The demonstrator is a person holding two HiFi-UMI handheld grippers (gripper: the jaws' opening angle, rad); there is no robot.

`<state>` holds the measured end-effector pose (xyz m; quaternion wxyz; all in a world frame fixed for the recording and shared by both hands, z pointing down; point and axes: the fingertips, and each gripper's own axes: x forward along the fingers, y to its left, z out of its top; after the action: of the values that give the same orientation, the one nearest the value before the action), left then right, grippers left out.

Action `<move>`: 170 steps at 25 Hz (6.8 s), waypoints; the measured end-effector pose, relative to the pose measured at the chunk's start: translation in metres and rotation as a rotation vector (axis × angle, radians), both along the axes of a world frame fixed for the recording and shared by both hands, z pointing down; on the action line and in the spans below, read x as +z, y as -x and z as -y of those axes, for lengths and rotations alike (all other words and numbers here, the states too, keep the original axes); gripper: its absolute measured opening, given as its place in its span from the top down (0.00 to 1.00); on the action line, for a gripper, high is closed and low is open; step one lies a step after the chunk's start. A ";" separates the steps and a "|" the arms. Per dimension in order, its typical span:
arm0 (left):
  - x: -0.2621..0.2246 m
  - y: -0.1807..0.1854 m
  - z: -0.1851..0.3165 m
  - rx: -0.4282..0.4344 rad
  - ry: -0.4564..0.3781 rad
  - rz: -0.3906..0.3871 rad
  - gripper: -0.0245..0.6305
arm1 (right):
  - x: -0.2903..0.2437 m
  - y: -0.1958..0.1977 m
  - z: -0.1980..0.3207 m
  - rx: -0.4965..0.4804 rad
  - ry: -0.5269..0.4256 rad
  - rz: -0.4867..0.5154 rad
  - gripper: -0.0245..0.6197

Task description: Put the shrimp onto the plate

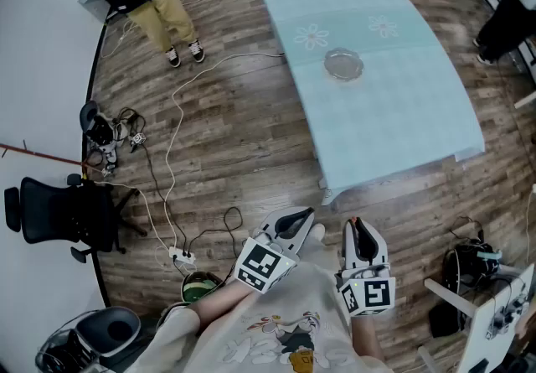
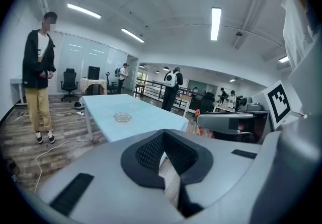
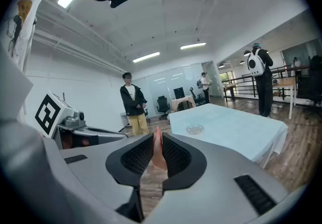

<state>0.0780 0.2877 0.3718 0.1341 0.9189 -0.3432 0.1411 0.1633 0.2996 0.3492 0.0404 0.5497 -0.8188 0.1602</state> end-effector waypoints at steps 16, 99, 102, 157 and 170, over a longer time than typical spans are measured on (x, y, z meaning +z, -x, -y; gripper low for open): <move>0.020 0.206 -0.219 -0.088 0.071 -0.124 0.95 | 0.025 0.234 -0.203 -0.025 0.150 0.145 0.85; 0.019 0.170 0.316 0.080 0.079 -0.014 0.95 | 0.046 0.171 0.312 0.173 0.144 0.026 0.85; 0.014 0.138 0.352 0.097 0.069 -0.008 0.95 | 0.045 0.142 0.352 0.161 0.138 0.028 0.85; 0.195 -0.030 0.481 0.236 0.325 0.183 0.95 | 0.221 -0.034 0.527 0.296 0.437 -0.001 0.85; 0.234 -0.046 0.465 0.281 0.402 0.242 0.95 | 0.269 -0.056 0.529 0.340 0.526 -0.007 0.85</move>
<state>0.1244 -0.1774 0.6054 0.2509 0.8890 -0.1911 0.3321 0.2195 -0.2295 0.6183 0.1569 0.6500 -0.6454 0.3693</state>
